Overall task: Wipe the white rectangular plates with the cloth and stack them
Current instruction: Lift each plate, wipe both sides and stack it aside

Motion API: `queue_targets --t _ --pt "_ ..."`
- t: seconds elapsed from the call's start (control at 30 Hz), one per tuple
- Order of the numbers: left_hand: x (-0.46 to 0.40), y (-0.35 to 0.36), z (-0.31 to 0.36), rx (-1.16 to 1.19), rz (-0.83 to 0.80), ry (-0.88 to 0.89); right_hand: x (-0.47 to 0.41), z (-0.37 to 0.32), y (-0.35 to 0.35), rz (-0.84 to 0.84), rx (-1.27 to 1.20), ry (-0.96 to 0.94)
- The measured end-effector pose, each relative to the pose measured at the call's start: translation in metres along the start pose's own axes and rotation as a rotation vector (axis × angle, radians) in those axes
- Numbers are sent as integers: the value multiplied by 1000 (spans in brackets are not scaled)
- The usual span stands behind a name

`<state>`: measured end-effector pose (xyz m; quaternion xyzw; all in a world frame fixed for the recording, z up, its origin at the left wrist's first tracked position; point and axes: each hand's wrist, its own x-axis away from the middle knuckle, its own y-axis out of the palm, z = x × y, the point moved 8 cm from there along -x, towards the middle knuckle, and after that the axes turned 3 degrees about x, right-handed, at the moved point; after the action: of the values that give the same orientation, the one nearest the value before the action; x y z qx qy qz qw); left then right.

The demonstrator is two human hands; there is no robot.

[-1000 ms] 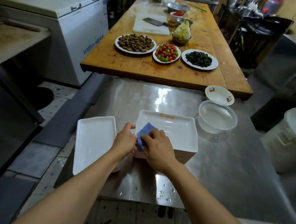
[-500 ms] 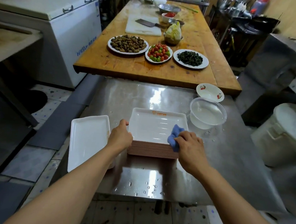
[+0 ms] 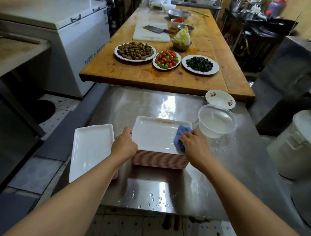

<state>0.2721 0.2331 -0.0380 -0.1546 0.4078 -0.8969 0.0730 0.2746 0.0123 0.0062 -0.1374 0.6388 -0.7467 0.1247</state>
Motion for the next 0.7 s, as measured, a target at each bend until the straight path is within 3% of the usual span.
queue_targets --t 0.13,0.23,0.33,0.4,0.5,0.6,0.7 --pt "1 1 1 -15 11 -13 25 -7 -5 -31 -27 -58" --pt "4 -2 2 -42 35 -20 33 -1 -15 -47 -187 -38" --pt "15 -9 9 -194 150 -8 41 24 -27 44 -447 110" --pt "26 -7 30 -292 217 162 49 43 -29 121 -574 243" --pt "38 26 64 -370 48 480 60 61 -25 160 -750 373" --pt "40 58 78 -416 -121 533 72 73 -18 216 -846 471" --pt "39 74 80 -496 -142 541 83 76 -8 182 -877 540"
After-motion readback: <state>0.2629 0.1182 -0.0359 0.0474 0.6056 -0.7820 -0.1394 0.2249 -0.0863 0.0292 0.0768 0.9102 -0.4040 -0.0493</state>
